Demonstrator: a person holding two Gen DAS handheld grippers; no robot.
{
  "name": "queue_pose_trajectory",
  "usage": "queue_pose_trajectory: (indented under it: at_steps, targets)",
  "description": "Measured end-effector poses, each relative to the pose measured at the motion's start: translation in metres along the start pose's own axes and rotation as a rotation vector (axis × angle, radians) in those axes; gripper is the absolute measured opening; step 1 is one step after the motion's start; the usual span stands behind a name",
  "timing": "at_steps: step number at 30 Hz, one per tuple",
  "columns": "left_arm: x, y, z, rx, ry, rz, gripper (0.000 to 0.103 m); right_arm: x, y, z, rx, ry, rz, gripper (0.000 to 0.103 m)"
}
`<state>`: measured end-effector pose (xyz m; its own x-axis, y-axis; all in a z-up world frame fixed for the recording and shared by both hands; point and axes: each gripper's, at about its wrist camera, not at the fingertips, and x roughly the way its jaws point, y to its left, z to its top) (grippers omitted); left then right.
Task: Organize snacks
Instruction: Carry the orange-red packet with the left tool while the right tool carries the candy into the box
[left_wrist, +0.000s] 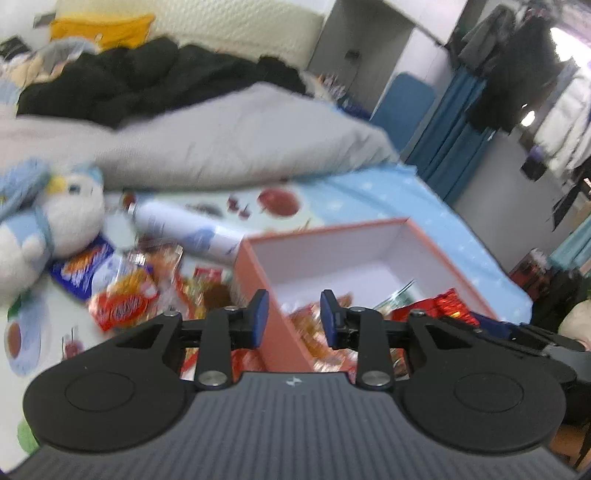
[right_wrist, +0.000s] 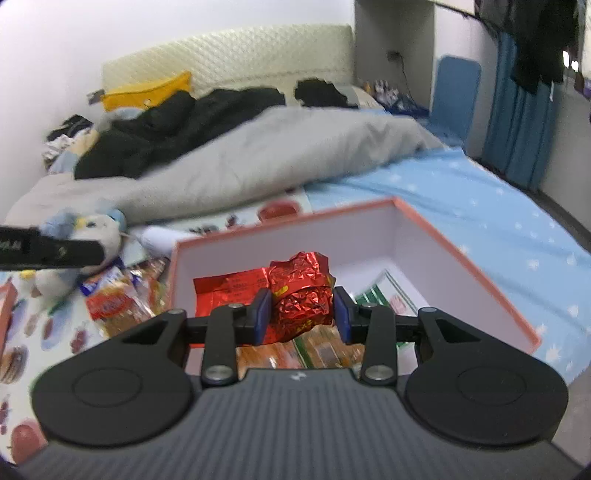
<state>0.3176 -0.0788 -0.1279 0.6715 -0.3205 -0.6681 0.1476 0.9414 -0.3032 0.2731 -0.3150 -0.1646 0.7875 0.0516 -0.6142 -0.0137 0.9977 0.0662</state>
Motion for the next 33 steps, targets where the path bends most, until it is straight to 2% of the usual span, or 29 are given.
queue_pose_trajectory:
  at_steps: [1, 2, 6, 16, 19, 27, 29, 33]
  targets:
    - [0.007, 0.005, -0.004, -0.019, 0.017, 0.009, 0.056, 0.002, -0.003, -0.003, 0.008, 0.008, -0.003, 0.039]
    - [0.012, 0.011, -0.008, -0.035, 0.026, 0.015, 0.061, 0.006, -0.006, -0.007, 0.017, 0.016, -0.005, 0.039]
    - [0.037, 0.034, -0.026, -0.096, 0.081, 0.044, 0.062, 0.018, -0.017, -0.016, 0.039, 0.042, -0.006, 0.039]
    - [0.09, 0.08, -0.055, -0.307, 0.162, 0.019, 0.062, 0.032, -0.034, -0.029, 0.064, 0.078, -0.014, 0.039]
    - [0.105, 0.081, -0.063, -0.313, 0.188, 0.032, 0.062, 0.035, -0.038, -0.031, 0.072, 0.088, -0.017, 0.039]
    - [0.139, 0.072, -0.079, -0.247, 0.235, 0.043, 0.06, 0.04, -0.04, -0.038, 0.071, 0.107, -0.014, 0.039]
    - [0.147, 0.072, -0.081, -0.237, 0.255, 0.059, 0.055, 0.04, -0.04, -0.04, 0.071, 0.11, -0.014, 0.039]
    - [0.152, 0.07, -0.08, -0.221, 0.241, 0.068, 0.049, 0.04, -0.037, -0.041, 0.064, 0.115, -0.013, 0.039]
